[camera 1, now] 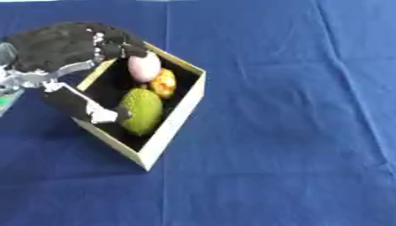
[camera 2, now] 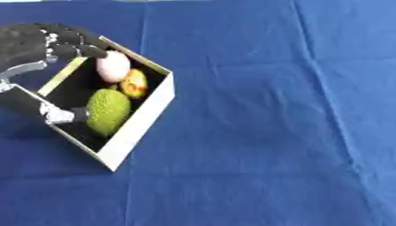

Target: Pick up objects on the table and place them in the box.

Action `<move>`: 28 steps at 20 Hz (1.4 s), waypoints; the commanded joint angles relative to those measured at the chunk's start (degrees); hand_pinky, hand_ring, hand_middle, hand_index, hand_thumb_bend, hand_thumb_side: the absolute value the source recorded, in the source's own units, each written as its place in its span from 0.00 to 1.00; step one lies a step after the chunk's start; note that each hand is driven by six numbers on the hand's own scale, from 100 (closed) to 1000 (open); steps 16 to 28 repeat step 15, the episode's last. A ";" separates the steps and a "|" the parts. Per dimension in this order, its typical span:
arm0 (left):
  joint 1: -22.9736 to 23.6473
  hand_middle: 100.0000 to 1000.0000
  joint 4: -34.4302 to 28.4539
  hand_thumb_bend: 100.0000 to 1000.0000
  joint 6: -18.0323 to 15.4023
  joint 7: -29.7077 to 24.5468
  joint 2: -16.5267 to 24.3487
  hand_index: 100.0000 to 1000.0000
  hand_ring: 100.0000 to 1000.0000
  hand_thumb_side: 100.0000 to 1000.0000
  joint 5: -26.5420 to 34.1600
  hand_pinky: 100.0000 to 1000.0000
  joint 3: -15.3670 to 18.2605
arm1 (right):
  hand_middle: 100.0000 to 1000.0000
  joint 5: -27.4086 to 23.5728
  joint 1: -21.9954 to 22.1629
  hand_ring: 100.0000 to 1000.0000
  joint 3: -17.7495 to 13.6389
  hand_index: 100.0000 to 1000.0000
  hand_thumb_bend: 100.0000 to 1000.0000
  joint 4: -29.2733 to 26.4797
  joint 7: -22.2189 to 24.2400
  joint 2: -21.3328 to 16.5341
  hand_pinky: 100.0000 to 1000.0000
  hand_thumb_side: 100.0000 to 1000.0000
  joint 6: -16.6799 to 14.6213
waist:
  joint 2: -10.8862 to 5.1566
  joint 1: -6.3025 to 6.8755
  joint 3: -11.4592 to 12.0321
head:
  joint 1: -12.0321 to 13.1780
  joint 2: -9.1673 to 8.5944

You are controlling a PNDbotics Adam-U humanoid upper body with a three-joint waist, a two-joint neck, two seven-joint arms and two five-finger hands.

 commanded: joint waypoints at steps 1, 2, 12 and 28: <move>-0.04 0.85 -2.50 0.34 1.23 3.27 1.87 0.93 0.90 0.55 0.56 0.86 3.32 | 0.33 0.04 -0.01 0.85 -0.51 0.70 0.00 -0.87 -0.12 -1.05 0.91 0.47 0.05 | -1.56 -0.20 0.14 | -0.44 -0.56; 0.22 0.85 -3.11 0.34 1.75 4.34 1.91 0.93 0.90 0.55 0.95 0.86 4.09 | 0.33 0.00 -0.01 0.85 -0.54 0.70 0.00 -0.87 -0.16 -1.07 0.91 0.47 0.01 | -1.58 -0.20 0.17 | -0.48 -0.55; 3.49 0.79 -9.87 0.00 7.30 25.45 -1.21 0.90 0.82 0.55 18.95 0.82 16.78 | 0.39 -3.01 -2.16 0.84 -1.74 0.72 0.00 -0.87 -5.73 -2.96 0.89 0.47 -6.33 | -2.61 -0.22 0.64 | -1.49 0.36; 5.28 0.77 -12.96 0.00 7.09 32.50 -5.07 0.88 0.81 0.61 27.88 0.82 20.67 | 0.42 -4.75 -4.21 0.84 -1.84 0.73 0.00 -0.87 -9.96 -3.80 0.89 0.47 -10.90 | -2.87 -0.22 0.68 | -1.00 0.61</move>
